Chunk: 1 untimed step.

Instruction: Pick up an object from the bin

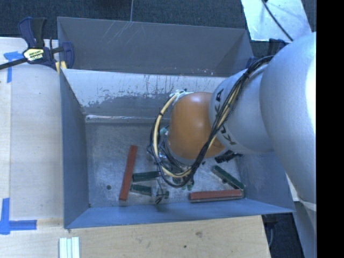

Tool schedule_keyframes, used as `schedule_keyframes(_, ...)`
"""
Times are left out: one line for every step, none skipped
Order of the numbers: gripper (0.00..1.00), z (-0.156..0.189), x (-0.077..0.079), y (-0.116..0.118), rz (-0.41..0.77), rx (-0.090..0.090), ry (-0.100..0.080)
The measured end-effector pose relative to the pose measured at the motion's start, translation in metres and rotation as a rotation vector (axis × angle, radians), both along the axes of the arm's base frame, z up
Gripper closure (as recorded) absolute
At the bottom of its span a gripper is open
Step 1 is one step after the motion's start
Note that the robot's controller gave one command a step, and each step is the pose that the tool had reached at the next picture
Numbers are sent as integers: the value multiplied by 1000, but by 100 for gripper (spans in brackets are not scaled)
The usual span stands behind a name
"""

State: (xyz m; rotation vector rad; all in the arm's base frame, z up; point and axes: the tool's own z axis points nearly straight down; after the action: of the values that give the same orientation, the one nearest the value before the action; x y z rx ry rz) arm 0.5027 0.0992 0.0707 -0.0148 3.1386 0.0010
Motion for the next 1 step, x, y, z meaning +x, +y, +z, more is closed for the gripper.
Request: schedule_keyframes(100,2,-1,0,0,-1,5)
